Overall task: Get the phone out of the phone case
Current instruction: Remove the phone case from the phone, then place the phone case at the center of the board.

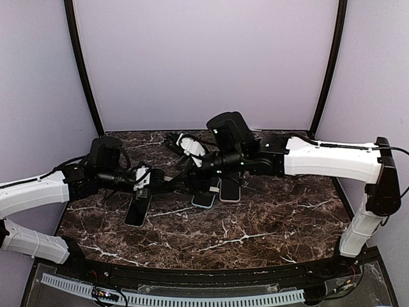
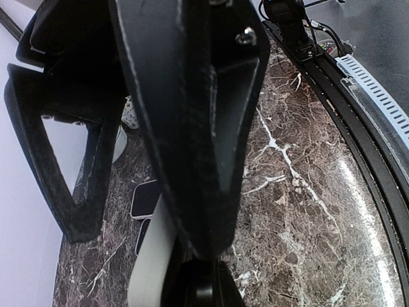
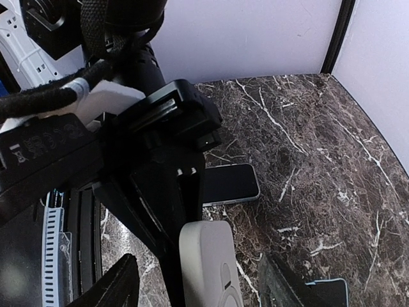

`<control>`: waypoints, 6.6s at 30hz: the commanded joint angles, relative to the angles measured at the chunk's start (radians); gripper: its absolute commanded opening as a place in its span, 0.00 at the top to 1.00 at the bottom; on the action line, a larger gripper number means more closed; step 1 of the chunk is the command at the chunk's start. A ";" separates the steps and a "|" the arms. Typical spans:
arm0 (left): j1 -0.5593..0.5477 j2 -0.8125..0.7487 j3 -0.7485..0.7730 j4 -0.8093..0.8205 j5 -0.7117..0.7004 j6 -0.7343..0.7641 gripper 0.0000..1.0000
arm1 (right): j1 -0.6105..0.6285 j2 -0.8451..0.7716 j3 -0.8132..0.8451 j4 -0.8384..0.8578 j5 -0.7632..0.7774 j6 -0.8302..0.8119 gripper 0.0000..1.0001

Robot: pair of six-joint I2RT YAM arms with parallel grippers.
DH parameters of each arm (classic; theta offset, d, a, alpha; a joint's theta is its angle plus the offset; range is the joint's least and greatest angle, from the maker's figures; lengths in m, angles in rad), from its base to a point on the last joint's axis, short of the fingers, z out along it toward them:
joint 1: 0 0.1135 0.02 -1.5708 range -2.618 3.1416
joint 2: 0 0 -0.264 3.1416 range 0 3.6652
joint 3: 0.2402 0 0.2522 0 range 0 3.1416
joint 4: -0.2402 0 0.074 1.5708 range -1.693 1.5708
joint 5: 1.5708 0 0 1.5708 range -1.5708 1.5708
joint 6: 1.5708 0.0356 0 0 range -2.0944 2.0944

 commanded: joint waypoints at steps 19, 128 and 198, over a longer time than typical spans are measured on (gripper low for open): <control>-0.010 -0.011 0.026 0.009 0.050 0.011 1.00 | 0.028 0.058 0.058 -0.029 0.081 -0.044 0.57; 0.039 -0.086 0.001 0.048 -0.285 0.062 1.00 | 0.057 -0.089 -0.175 -0.272 0.310 -0.029 1.00; 0.106 -0.036 0.002 0.063 -0.273 0.007 1.00 | -0.684 0.653 0.460 0.120 -0.205 0.391 0.66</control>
